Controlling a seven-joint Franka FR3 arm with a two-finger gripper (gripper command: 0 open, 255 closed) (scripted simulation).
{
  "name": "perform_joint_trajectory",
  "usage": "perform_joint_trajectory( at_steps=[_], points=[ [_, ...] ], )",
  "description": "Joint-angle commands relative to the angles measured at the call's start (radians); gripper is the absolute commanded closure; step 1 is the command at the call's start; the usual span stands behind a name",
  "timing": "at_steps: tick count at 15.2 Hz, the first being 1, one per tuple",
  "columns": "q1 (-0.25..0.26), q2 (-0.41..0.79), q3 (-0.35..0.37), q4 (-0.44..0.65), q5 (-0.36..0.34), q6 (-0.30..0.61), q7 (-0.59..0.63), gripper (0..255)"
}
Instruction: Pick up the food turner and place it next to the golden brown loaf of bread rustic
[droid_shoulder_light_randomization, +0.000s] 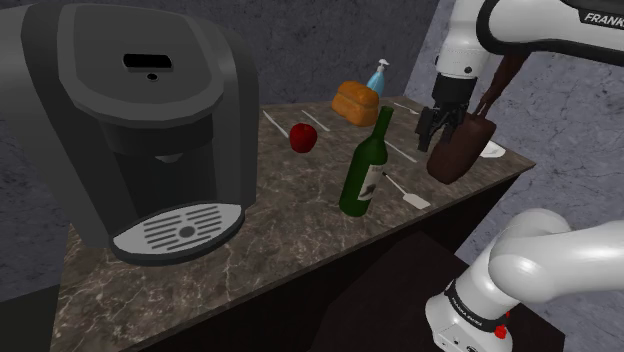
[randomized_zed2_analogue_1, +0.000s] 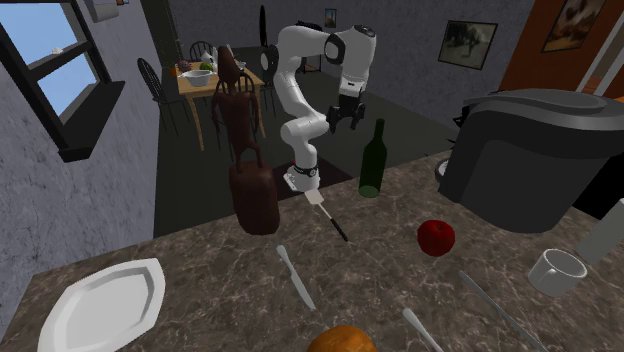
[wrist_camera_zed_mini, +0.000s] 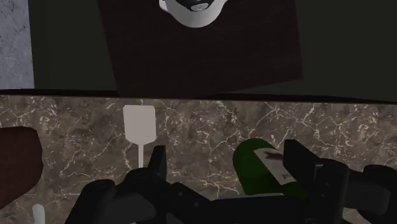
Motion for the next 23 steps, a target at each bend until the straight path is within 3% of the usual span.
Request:
perform_joint_trajectory(
  at_steps=[1, 11, 18, 23],
  points=[
    [0.0, 0.0, 0.0, 0.0, 0.0, 0.0, 0.0, 0],
    [-0.059, 0.074, -0.146, -0.217, -0.088, 0.394, -0.1, 0],
    [-0.089, 0.243, -0.261, -0.279, -0.121, 0.695, -0.177, 0],
    [-0.089, 0.393, -0.338, -0.275, -0.105, 0.884, -0.243, 0]
  ],
)
